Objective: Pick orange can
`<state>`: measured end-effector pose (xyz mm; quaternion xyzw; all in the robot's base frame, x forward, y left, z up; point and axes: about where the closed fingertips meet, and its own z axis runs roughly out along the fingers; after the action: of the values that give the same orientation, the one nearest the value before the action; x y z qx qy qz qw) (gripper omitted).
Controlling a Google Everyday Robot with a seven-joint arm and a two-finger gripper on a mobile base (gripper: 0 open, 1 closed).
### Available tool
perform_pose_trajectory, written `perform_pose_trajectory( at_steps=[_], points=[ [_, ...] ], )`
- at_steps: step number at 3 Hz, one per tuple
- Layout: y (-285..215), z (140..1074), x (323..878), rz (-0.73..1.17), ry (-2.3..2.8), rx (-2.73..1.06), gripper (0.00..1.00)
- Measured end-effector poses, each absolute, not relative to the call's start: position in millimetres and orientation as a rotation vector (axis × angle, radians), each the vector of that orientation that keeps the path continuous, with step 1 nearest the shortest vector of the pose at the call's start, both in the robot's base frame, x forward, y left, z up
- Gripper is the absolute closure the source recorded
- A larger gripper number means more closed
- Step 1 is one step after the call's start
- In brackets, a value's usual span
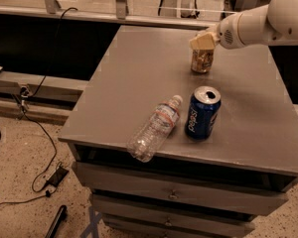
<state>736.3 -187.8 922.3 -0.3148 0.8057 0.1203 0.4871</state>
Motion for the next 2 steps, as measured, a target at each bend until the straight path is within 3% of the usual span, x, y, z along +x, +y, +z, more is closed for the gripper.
perform_pose_trajectory(
  at_steps=[1, 2],
  points=[
    [-190, 933, 735, 0.327, 1.943, -0.762, 0.88],
    [-202, 963, 728, 0.378, 1.859, -0.730, 1.00]
  ],
)
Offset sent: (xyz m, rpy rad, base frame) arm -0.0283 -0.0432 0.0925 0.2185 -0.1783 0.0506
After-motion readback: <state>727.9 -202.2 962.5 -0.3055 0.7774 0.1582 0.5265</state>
